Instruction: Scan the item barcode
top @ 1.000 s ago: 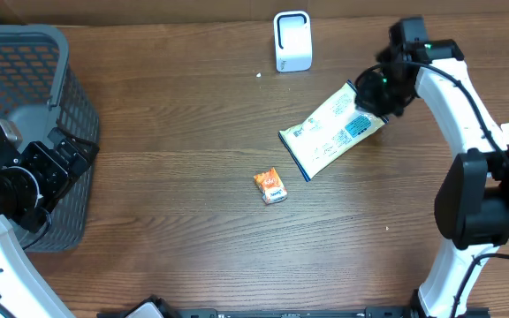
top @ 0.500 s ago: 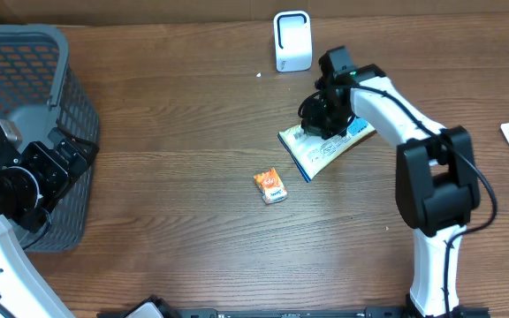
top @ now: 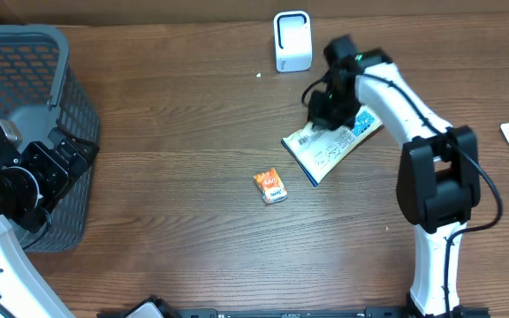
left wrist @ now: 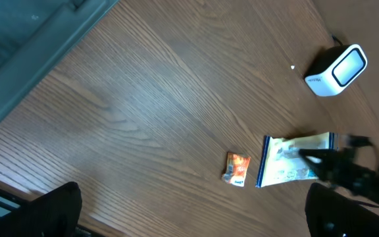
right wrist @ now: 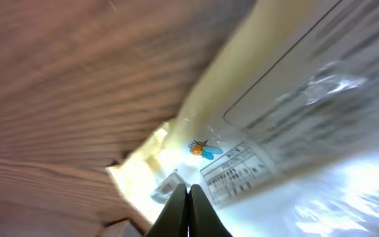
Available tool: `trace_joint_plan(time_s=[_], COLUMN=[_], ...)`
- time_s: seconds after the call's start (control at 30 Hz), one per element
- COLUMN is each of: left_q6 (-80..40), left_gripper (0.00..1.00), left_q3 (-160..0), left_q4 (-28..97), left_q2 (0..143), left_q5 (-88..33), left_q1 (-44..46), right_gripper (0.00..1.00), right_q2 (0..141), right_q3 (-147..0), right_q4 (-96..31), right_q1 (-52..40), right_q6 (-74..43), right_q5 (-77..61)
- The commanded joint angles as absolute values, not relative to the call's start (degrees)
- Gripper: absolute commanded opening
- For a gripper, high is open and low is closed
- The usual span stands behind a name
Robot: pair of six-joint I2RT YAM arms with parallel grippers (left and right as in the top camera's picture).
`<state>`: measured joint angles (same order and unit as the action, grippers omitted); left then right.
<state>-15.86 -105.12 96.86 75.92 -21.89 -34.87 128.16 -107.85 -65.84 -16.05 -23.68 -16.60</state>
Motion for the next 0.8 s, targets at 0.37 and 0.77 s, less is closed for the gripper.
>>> trace_joint_plan(time_s=[0.37, 0.77], left_q6=[-14.6, -14.6], left_gripper=[1.0, 1.0], left_q3=[-104.9, -104.9], left_q4=[96.8, 96.8], left_q2=[75.9, 75.9], left_q5=[-22.0, -22.0], left_q1=[-34.5, -34.5], right_gripper=[0.04, 0.04], right_q2=[123.7, 123.3], right_q3=[-102.8, -89.4], right_q4=[-58.0, -54.4], right_q1=[-8.2, -8.1], right_q6=[-22.8, -29.2], right_q5=[-7.2, -2.6])
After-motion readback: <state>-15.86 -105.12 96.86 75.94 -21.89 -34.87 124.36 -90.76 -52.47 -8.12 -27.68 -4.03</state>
